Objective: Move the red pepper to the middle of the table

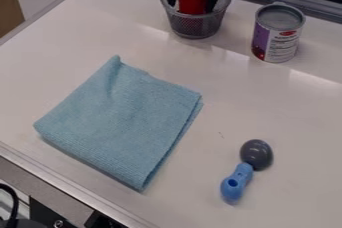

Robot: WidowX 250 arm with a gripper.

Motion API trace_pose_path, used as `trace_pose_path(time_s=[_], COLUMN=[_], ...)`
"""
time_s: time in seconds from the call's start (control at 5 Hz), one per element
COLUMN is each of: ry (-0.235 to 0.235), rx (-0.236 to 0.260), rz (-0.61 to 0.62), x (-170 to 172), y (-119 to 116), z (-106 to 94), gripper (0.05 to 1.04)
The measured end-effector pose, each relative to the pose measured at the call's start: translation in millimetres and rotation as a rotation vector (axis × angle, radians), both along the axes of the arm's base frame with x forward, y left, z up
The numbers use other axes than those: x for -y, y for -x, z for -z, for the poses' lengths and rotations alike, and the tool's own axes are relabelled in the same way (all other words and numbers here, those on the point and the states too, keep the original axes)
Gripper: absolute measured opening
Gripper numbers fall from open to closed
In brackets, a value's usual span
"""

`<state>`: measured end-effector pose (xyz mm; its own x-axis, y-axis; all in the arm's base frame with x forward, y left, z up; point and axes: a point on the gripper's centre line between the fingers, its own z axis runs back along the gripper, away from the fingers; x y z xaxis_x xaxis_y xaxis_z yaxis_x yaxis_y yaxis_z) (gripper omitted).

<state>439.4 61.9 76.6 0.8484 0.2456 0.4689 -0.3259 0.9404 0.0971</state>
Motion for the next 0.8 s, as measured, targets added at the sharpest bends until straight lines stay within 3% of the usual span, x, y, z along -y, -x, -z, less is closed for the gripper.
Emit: trace_pose_path(time_s=[0.2, 0.4, 0.6, 0.8], ry=[-0.051, -0.120, -0.114, -0.099], rx=[-0.019, -0.087, -0.081, -0.072], rz=[0.036, 0.164, 0.233, 0.234], x=[0.9, 4.7, 10.3, 7.5], y=[-0.9, -4.2, -7.1, -6.9], z=[4.6, 12.0, 12.3, 14.6], gripper=[0.998, 0.955, 0.834, 0.834])
